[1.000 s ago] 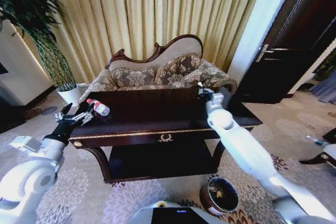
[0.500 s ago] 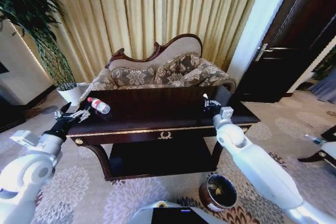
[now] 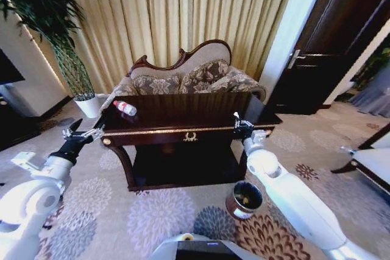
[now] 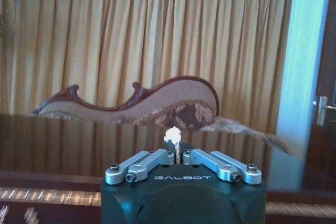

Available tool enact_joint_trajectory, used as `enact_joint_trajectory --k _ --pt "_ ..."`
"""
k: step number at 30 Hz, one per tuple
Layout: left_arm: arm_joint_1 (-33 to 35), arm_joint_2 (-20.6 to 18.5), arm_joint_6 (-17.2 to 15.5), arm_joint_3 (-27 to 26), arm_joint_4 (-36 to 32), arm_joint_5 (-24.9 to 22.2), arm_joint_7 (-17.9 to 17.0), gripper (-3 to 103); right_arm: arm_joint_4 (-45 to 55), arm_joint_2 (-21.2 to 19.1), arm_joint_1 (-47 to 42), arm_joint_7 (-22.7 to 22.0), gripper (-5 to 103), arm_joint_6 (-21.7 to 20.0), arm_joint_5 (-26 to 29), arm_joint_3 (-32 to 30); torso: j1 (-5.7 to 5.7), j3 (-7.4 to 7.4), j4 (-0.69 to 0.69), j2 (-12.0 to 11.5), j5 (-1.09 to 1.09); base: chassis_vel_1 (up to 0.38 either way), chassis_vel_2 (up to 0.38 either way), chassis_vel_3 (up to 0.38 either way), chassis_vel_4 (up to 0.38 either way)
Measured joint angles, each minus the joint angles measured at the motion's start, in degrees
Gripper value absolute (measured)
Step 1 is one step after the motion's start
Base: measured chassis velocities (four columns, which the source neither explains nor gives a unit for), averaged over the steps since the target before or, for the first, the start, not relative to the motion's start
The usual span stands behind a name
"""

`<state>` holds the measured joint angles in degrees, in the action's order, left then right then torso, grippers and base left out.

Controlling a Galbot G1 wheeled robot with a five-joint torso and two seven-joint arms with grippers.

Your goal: Move to the front of the table and place the trash on the table into the trash bin.

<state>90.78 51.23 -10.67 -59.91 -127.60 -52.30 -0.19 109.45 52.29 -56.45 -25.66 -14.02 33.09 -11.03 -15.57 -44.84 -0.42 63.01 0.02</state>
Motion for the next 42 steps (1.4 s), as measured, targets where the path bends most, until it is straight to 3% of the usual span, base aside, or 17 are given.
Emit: enact_joint_trajectory --k 4,6,11,14,18,26,29,35,37,40,42 --pt "0.2 0.2 0.1 -0.2 -0.1 0.0 0.0 100 -0.3 0.2 -1.8 0.0 3 -2.6 -0.9 -0.2 0.00 0.00 0.02 0.0 -0.02 0.049 -0.085 -0.086 0.101" --pt "0.4 0.4 0.1 -0.2 -0.2 0.1 0.0 100 -0.8 0.5 -3.8 -0.6 3 -6.6 -0.7 -0.7 -0.03 -0.03 0.04 0.0 -0.03 0.000 0.000 0.000 0.000" --pt "0.4 0.7 0.1 -0.1 -0.5 0.2 0.0 100 -4.4 1.4 -5.5 -1.4 3 -10.9 -0.6 -1.3 -0.16 -0.08 0.00 -0.1 -0.03 -0.042 0.028 0.027 -0.040" --pt "0.5 0.9 0.1 -0.3 -0.6 0.1 0.0 100 -10.0 2.2 -6.9 -0.6 3 -16.5 -2.1 -2.0 -0.15 -0.07 0.00 -0.1 -0.02 -0.026 0.015 0.012 -0.028" --pt "0.8 1.3 0.4 -0.8 -0.5 0.1 0.3 100 -18.9 4.6 -7.4 -0.4 3 -20.1 -3.9 -2.2 -0.05 -0.02 0.01 0.0 -0.02 0.000 0.000 0.000 0.000" --pt "1.8 2.0 1.1 -1.8 0.0 0.1 0.9 100 -36.2 9.3 -4.5 0.3 3 -17.6 -11.9 -3.0 -0.07 -0.04 0.02 -0.1 -0.01 0.000 0.000 0.000 0.000" --pt "1.3 2.5 1.1 -2.1 0.6 0.1 0.9 100 -46.9 11.9 -1.9 2.8 3 -15.1 -18.2 -4.5 -0.09 -0.04 0.02 -0.1 -0.02 0.000 0.000 0.000 0.000" --pt "0.9 2.6 1.1 -2.0 0.6 0.1 0.9 100 -50.4 13.3 -1.2 4.1 1 -14.2 -21.1 -5.2 -0.07 -0.04 0.02 -0.1 -0.02 0.000 0.000 0.000 0.000" --pt "0.7 2.6 1.1 -1.7 0.5 0.1 0.9 100 -50.6 13.8 -1.2 4.3 11 -13.5 -22.2 -5.2 -0.08 -0.04 0.01 -0.1 -0.02 0.000 0.000 0.000 0.000" --pt "0.7 2.6 1.1 -1.6 0.4 0.1 0.9 100 -50.4 13.9 -1.2 4.3 16 -13.4 -22.3 -5.2 -0.08 -0.04 0.02 -0.1 -0.03 0.000 0.000 0.000 0.000" --pt "0.6 2.6 1.1 -1.6 0.3 0.1 0.9 100 -49.7 13.9 -1.2 4.1 27 -13.0 -22.4 -5.1 -0.08 -0.04 0.02 -0.1 -0.03 0.000 0.000 0.000 0.000"
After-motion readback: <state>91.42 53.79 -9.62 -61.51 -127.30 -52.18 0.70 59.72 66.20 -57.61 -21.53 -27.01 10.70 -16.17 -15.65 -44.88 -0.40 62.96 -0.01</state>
